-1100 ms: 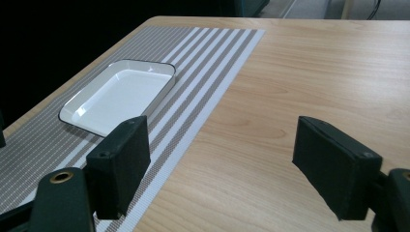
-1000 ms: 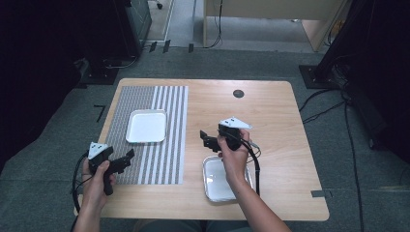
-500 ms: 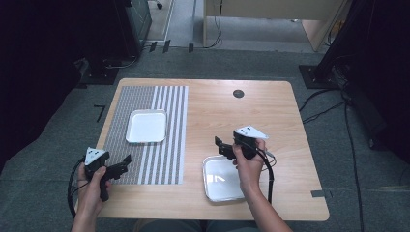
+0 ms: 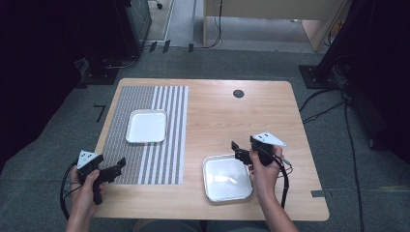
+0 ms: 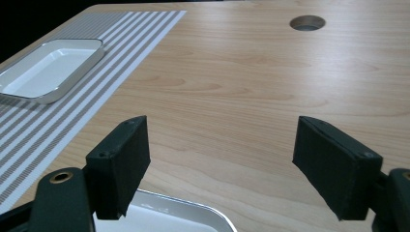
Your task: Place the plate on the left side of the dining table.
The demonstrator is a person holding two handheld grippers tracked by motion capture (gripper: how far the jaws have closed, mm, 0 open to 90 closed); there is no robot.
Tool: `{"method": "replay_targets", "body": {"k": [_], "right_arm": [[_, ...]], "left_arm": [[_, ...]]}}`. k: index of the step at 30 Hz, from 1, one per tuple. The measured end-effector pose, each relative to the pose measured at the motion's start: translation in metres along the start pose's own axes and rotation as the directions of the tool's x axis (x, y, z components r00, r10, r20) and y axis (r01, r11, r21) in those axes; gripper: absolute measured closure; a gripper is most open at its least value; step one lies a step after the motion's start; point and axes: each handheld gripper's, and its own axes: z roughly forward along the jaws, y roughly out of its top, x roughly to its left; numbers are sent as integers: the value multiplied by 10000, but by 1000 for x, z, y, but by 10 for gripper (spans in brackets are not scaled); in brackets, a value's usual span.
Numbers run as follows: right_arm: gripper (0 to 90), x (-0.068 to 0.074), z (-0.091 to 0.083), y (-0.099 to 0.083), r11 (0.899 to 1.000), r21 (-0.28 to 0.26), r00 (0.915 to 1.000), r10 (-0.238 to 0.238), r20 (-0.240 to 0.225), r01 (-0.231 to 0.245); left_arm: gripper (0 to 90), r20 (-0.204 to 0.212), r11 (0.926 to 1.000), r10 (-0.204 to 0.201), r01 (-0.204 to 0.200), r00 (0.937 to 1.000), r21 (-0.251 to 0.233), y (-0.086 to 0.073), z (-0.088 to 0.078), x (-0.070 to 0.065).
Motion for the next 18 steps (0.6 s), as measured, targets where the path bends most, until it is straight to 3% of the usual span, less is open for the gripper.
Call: {"method": "replay_targets", "body": {"k": [18], "right_arm": [[206, -52, -34, -26, 9991, -7, 9927, 418, 1134, -420]], "left_arm": [[29, -261, 9997, -29, 36, 9997, 247, -4, -2, 8]]}}
